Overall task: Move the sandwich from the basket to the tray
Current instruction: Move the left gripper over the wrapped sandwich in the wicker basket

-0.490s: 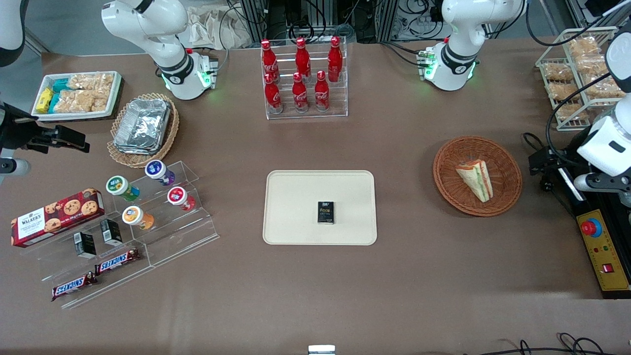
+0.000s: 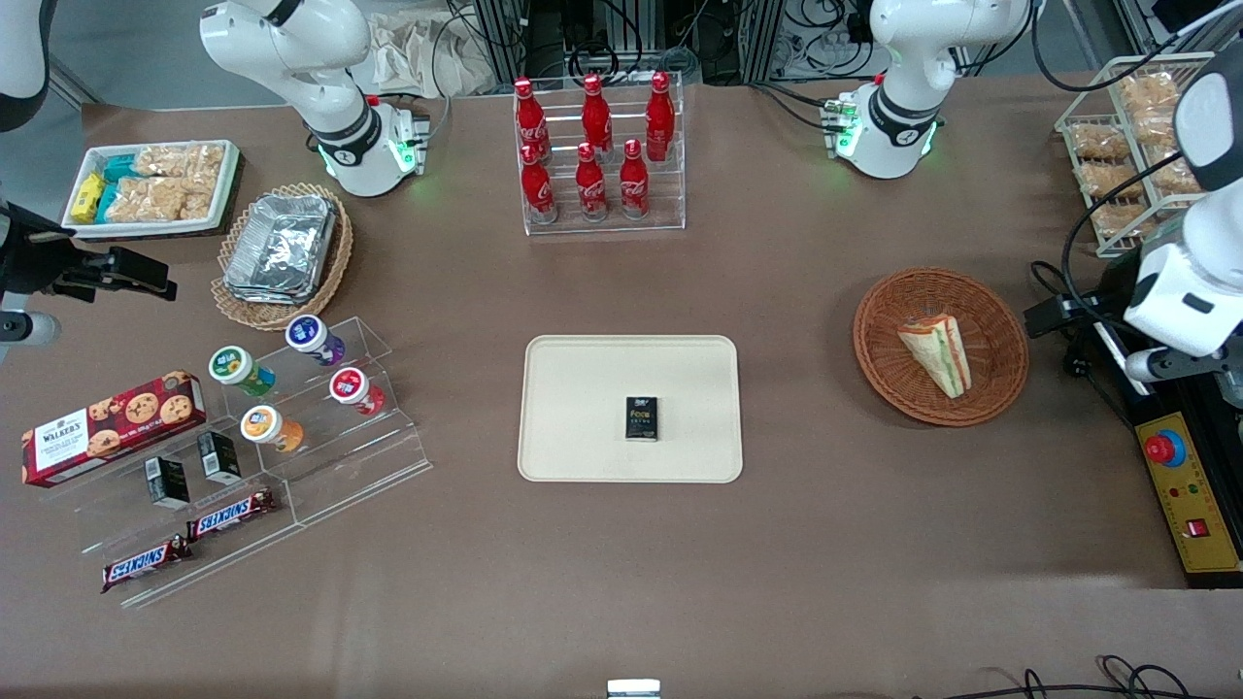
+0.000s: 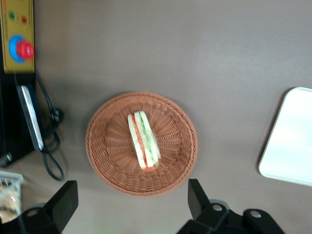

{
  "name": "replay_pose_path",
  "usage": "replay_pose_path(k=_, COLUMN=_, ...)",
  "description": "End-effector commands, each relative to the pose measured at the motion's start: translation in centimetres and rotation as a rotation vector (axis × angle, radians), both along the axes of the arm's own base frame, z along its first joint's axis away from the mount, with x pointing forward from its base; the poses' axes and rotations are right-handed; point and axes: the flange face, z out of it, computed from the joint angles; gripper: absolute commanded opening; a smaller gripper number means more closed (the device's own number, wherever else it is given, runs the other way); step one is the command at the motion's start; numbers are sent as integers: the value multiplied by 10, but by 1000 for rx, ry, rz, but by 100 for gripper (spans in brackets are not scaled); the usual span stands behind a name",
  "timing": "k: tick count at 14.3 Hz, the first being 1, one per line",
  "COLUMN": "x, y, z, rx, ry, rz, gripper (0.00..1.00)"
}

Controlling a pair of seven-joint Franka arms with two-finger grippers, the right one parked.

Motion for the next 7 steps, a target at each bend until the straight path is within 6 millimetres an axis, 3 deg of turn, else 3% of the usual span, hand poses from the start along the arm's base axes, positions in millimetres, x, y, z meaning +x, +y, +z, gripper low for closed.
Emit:
replay_pose_path(k=1, x=-21, y=-16, z=-28, rx=52, ry=-16, rz=174, gripper=100)
replay_pose_path(k=5, x=-74, y=-18, z=-108, rx=65, ry=-109, rz=444, gripper=100)
replay_pose_path(k=7, x=-90, y=-14, z=-141, rx=83, ry=-109, rz=433, gripper=100)
